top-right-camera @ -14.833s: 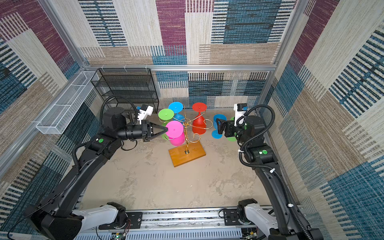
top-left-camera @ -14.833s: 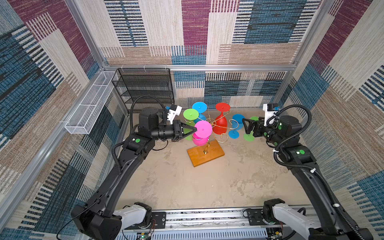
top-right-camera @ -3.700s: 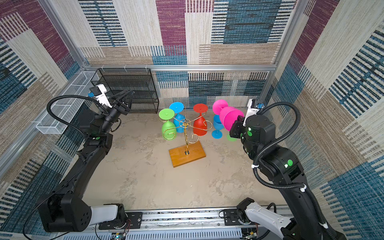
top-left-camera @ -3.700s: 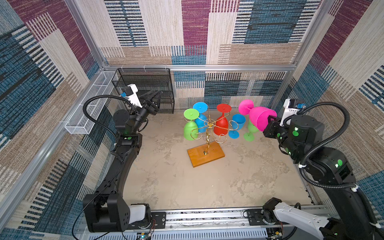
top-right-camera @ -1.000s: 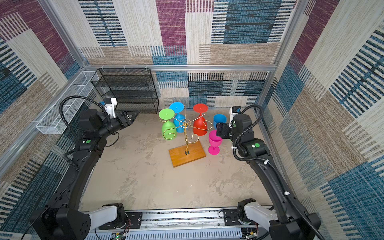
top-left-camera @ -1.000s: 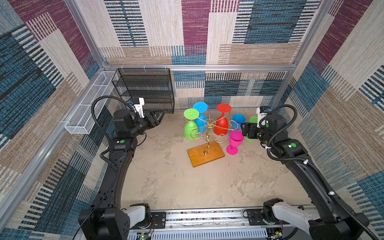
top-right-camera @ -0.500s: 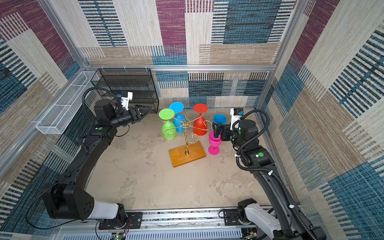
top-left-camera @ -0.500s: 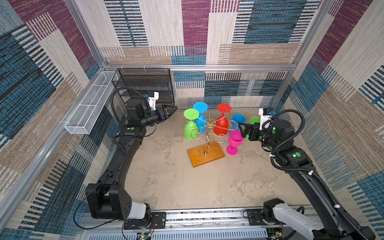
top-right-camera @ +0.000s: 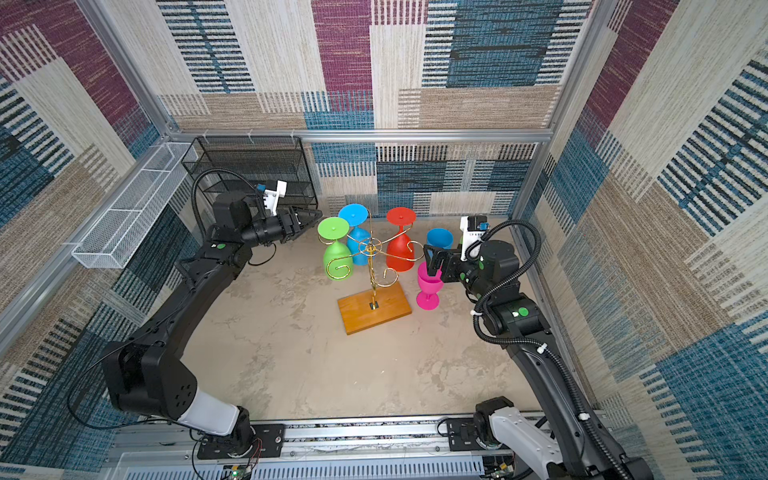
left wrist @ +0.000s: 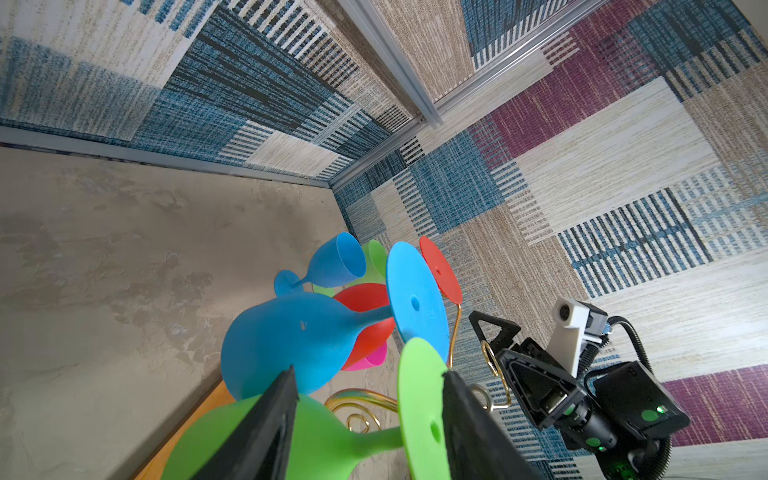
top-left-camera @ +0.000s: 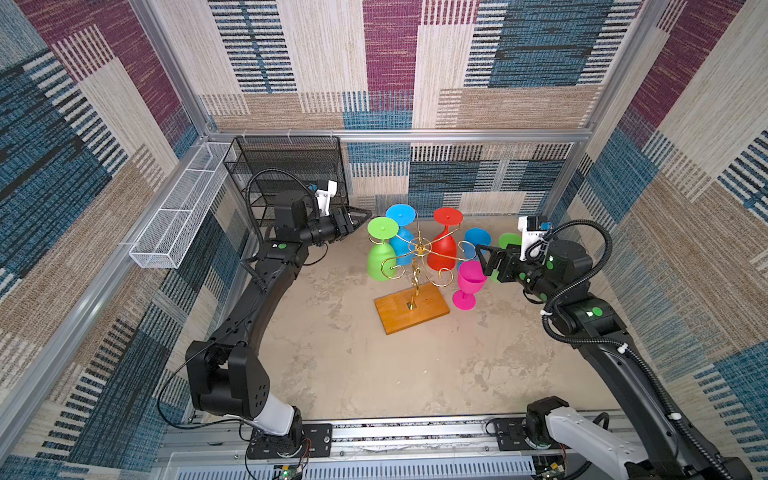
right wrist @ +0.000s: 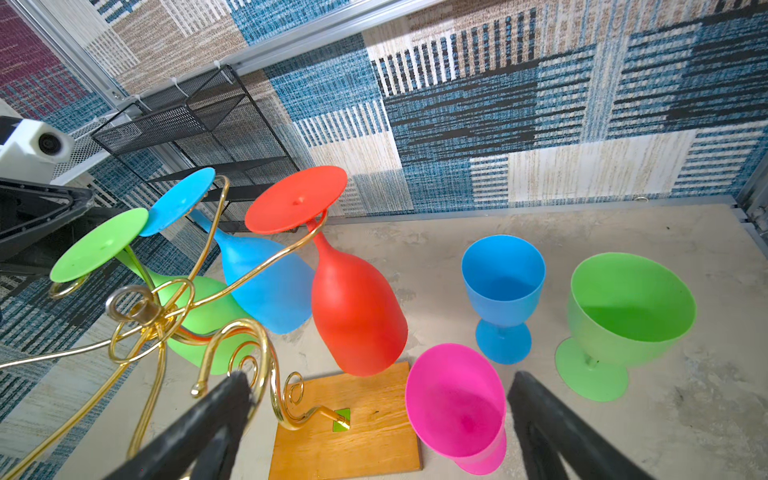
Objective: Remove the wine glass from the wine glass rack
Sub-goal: 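Reach the left gripper to the foot of the green glass on the rack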
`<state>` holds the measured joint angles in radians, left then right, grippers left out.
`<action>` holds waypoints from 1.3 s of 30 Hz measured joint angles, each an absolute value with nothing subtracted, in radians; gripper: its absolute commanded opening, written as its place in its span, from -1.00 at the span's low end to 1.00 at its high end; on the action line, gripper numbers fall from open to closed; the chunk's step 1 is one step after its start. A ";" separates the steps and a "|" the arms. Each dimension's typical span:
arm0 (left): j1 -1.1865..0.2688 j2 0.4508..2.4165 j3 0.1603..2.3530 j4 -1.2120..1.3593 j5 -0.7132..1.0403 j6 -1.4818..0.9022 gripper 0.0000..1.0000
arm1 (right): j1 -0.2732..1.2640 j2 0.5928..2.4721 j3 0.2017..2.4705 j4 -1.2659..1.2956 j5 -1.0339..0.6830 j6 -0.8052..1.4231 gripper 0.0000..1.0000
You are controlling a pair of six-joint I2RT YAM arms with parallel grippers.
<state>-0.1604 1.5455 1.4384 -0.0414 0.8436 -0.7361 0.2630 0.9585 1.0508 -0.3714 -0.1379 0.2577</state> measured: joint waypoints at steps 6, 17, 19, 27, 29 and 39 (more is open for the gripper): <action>-0.187 1.558 1.443 -0.042 0.844 -0.736 0.06 | 0.263 0.965 1.050 -0.361 -0.147 0.257 0.98; -0.197 1.534 1.425 -0.081 0.840 -0.728 -0.28 | 0.263 0.972 1.044 -0.337 -0.157 0.257 0.99; -0.197 1.528 1.425 -0.084 0.839 -0.726 -0.32 | 0.263 0.972 1.041 -0.334 -0.157 0.257 0.98; -0.197 1.514 1.425 -0.089 0.836 -0.725 -0.55 | 0.263 0.967 1.035 -0.329 -0.157 0.258 0.99; -0.197 1.511 1.425 -0.095 0.836 -0.725 -0.60 | 0.263 0.966 1.035 -0.329 -0.157 0.258 0.99; -0.197 1.501 1.427 -0.094 0.842 -0.726 -0.86 | 0.263 0.957 1.023 -0.319 -0.157 0.261 0.99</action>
<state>-0.1967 1.5009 1.4265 -0.0944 0.8417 -0.7258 0.2634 0.9573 1.0233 -0.3191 -0.1570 0.2611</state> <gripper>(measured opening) 0.088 0.993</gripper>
